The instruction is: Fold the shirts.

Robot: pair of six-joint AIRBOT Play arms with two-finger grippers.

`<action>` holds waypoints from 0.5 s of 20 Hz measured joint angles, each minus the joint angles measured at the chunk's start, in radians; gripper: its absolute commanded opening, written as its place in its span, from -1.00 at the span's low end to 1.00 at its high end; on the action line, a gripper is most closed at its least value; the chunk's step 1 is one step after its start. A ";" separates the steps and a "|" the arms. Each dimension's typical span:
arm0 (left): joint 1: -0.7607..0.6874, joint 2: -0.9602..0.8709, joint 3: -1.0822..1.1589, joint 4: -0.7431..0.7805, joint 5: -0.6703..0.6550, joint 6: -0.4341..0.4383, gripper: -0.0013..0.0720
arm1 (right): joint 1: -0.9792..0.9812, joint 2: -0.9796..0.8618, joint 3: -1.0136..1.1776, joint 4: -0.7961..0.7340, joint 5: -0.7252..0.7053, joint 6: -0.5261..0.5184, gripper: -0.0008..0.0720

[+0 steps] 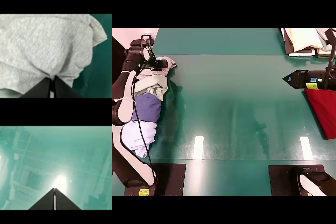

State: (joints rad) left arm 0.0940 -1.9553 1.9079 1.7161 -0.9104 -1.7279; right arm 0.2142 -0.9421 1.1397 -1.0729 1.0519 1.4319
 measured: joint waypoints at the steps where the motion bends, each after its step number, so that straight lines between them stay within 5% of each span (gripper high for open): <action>1: 0.000 0.017 0.014 0.000 -0.011 0.001 -0.91 | 0.000 0.000 0.007 0.000 -0.005 0.000 -0.94; 10: -0.056 0.526 0.123 -0.183 -0.142 0.172 -0.91 | -0.003 0.000 0.288 -0.113 -0.026 -0.001 -0.94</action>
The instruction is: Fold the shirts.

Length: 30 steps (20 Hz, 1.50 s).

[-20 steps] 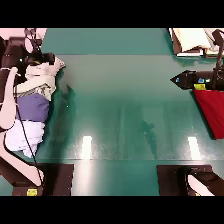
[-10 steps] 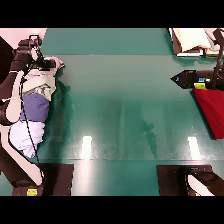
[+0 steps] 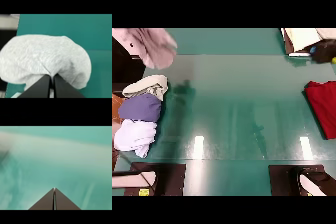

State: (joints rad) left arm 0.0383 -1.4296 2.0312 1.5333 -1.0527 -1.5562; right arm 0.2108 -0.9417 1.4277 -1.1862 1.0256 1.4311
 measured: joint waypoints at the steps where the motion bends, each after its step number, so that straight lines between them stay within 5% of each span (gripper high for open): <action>1: -0.028 0.060 0.002 -0.009 -0.026 0.011 -0.91 | 0.000 0.000 0.032 -0.018 0.000 0.000 -0.94; 9: -0.430 0.230 -0.114 -0.024 -0.265 -0.015 -0.90 | 0.000 0.003 0.139 -0.065 0.030 0.000 -0.94; 10: -0.492 0.217 -0.164 -0.028 -0.277 -0.022 -0.57 | 0.000 0.004 0.142 -0.067 0.044 0.000 -0.94; 11: -0.550 0.202 -0.221 -0.046 -0.277 -0.026 0.31 | 0.000 0.005 0.144 -0.068 0.056 0.000 -0.94; 12: -0.599 0.187 -0.274 -0.071 -0.261 -0.028 0.68 | 0.000 0.005 0.145 -0.069 0.071 0.000 -0.94; 17: -0.688 0.122 -0.447 -0.127 -0.173 -0.032 0.68 | 0.000 0.010 0.148 -0.068 0.116 0.000 -0.94; 24: -0.431 0.119 -0.622 -0.157 -0.222 -0.043 0.68 | 0.000 0.012 0.148 -0.063 0.136 0.000 -0.94; 30: -0.333 0.114 -0.935 -0.261 -0.098 -0.042 0.68 | 0.000 0.012 0.148 -0.063 0.143 0.000 -0.94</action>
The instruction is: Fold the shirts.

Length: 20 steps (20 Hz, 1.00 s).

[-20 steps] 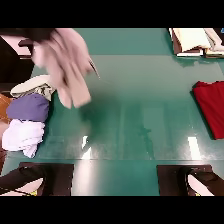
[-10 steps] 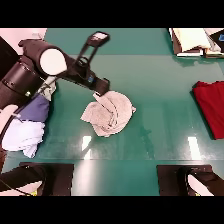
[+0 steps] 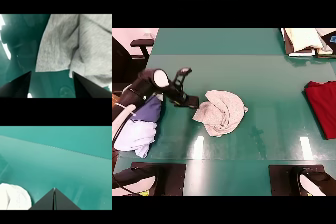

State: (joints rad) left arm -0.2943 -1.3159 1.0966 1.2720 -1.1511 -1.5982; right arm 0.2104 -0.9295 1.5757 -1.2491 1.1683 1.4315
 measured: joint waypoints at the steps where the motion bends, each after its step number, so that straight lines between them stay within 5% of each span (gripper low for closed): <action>1: 0.005 -0.001 -0.040 -0.015 0.024 0.001 0.68 | 0.000 0.000 0.000 0.000 0.002 0.000 -0.94; 14: -0.017 -0.003 -0.200 -0.146 0.196 0.019 0.68 | 0.001 0.000 0.000 0.001 0.015 0.000 -0.94; 15: -0.026 -0.003 -0.201 -0.150 0.205 0.022 0.50 | 0.001 0.000 0.000 0.001 0.016 0.000 -0.94; 17: -0.038 -0.003 -0.201 -0.155 0.219 0.025 -0.63 | 0.001 0.000 0.000 0.001 0.019 0.000 -0.94; 18: -0.041 -0.003 -0.201 -0.153 0.225 0.025 -0.86 | 0.001 0.000 0.000 0.001 0.024 0.000 -0.94; 20: -0.044 -0.003 -0.202 -0.148 0.240 0.026 -0.91 | 0.001 0.000 0.000 0.001 0.030 0.000 -0.94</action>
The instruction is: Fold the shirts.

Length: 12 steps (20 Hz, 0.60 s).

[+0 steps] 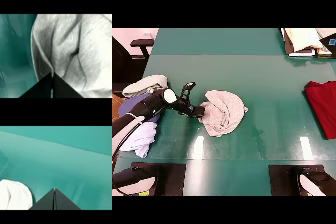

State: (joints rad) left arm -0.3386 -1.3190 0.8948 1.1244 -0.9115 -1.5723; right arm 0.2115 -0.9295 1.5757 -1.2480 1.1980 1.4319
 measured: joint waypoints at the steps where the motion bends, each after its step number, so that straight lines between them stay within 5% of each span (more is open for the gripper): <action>1: 0.000 0.000 0.001 0.000 0.006 0.000 -0.91 | 0.000 0.000 0.000 0.000 0.004 0.000 -0.94; 9: 0.128 0.022 0.183 0.085 -0.108 0.001 -0.91 | 0.001 -0.059 -0.070 0.036 0.147 0.000 -0.85; 11: 0.154 0.031 0.236 0.095 -0.130 0.003 -0.91 | 0.002 -0.099 -0.165 0.100 0.151 0.001 0.28; 12: 0.163 0.034 0.255 0.097 -0.137 0.005 -0.91 | 0.003 -0.126 -0.218 0.135 0.143 0.000 0.29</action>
State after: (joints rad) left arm -0.1753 -1.2846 1.1496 1.2213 -1.0481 -1.5677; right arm 0.2150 -1.0554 1.3579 -1.1130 1.3415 1.4322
